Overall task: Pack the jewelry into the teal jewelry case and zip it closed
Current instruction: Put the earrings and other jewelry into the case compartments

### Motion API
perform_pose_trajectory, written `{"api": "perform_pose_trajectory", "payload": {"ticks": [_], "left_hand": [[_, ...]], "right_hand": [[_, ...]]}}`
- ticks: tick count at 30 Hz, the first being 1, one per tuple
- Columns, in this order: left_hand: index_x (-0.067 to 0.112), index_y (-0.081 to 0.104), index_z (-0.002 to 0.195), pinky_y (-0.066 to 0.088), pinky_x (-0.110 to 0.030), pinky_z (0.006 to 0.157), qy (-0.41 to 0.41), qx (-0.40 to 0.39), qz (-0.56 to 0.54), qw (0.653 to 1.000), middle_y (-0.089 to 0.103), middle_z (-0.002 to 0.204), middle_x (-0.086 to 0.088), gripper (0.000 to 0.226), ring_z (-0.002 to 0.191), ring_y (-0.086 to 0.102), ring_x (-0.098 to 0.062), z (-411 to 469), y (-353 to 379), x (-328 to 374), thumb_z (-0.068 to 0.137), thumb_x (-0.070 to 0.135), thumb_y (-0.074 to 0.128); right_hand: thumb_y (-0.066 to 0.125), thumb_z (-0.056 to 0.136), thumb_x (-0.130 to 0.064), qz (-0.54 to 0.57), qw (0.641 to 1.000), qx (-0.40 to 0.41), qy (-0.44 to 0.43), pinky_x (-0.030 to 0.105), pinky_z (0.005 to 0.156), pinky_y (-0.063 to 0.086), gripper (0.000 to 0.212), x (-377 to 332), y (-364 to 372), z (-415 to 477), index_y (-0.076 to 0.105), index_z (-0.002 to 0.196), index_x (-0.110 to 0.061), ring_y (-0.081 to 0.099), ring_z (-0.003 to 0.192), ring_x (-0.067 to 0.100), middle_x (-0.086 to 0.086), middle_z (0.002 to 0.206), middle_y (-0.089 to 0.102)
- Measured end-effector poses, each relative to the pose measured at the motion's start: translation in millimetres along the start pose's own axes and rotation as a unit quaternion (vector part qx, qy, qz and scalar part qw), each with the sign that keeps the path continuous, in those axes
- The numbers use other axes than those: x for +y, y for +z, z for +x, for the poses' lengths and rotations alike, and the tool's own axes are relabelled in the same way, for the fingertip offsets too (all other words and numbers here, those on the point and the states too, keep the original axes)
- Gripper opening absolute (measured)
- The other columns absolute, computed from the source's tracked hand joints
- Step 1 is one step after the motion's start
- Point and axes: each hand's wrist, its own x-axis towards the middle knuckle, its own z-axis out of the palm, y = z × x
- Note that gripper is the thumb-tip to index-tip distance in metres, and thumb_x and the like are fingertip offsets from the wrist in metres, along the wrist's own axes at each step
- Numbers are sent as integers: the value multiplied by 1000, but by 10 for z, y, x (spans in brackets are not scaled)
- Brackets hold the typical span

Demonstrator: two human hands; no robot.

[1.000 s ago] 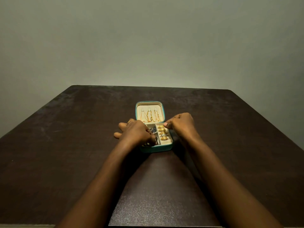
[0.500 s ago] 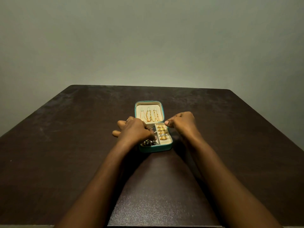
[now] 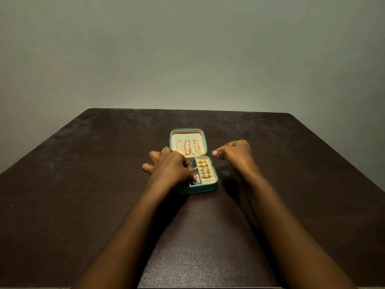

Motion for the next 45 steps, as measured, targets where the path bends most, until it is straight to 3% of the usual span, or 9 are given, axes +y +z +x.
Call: {"api": "perform_pose_trajectory", "payload": {"ticks": [6, 10, 13, 18, 23, 27, 34, 39, 45], "left_hand": [[27, 72, 93, 21, -36, 78, 20, 11, -53, 998, 49, 121, 1, 21, 117, 26, -25, 48, 22, 65, 83, 44, 66], [26, 72, 94, 23, -36, 79, 45, 24, -82, 995, 56, 115, 1, 21, 119, 26, -26, 62, 57, 232, 86, 43, 62], [27, 70, 91, 22, -37, 78, 65, 29, -61, 996, 58, 114, 2, 19, 118, 27, -27, 115, 85, 358, 87, 42, 60], [28, 68, 98, 21, -39, 78, 100, 35, -28, 994, 61, 113, -3, 18, 116, 30, -30, 207, 158, 558, 89, 40, 58], [28, 68, 100, 21, -40, 78, 101, 44, -20, 994, 61, 113, -6, 18, 118, 30, -32, 297, 231, 648, 89, 38, 58], [24, 69, 102, 21, -41, 78, 99, 64, 0, 993, 59, 114, -5, 22, 116, 29, -31, 301, 324, 615, 91, 37, 56], [25, 69, 104, 19, -40, 77, 89, 113, -9, 990, 57, 117, -2, 22, 118, 30, -31, 300, 279, 562, 91, 37, 55], [27, 69, 103, 20, -40, 78, 88, 120, -11, 989, 58, 117, 1, 22, 119, 30, -30, 278, 269, 528, 91, 38, 54], [27, 69, 105, 22, -41, 80, 94, 124, -9, 988, 59, 117, 1, 23, 119, 30, -29, 257, 278, 519, 91, 38, 53]], "right_hand": [[67, 76, 4, 40, 997, 66, 27, 30, 70, 47, 6, 81, -272, 212, 70, 78, -1, 56, 64, 15, 5, 63, 62], [71, 73, 0, -7, 990, 136, 28, 40, 86, 53, 16, 202, -463, 389, 72, 88, 6, 66, 85, 24, 18, 86, 71], [72, 72, -1, -36, 984, 173, 16, 38, 83, 53, 17, 294, -524, 460, 73, 87, 6, 67, 86, 25, 21, 90, 72], [70, 76, -2, -109, 992, 63, -23, 23, 70, 43, 11, 344, -549, 461, 74, 86, -1, 59, 78, 14, 6, 81, 68], [77, 72, -11, -217, 967, -23, -128, 18, 62, 39, 22, 334, -475, 379, 74, 94, -13, 55, 81, 13, 4, 82, 62], [76, 75, -15, -253, 954, -33, -158, 18, 74, 35, 23, 335, -436, 363, 73, 98, -13, 48, 86, 9, -7, 81, 48], [72, 79, -16, -284, 942, -31, -174, 19, 67, 35, 16, 345, -432, 397, 72, 93, -6, 48, 79, 9, -4, 75, 54], [65, 81, -6, -109, 990, 7, -94, 22, 59, 41, 12, 388, -412, 453, 69, 70, -10, 56, 60, 12, 9, 71, 67], [57, 88, -5, 91, 995, -7, -41, 14, 41, 26, 26, 322, -494, 470, 55, 63, -10, 33, 39, 0, 0, 55, 39]]}}
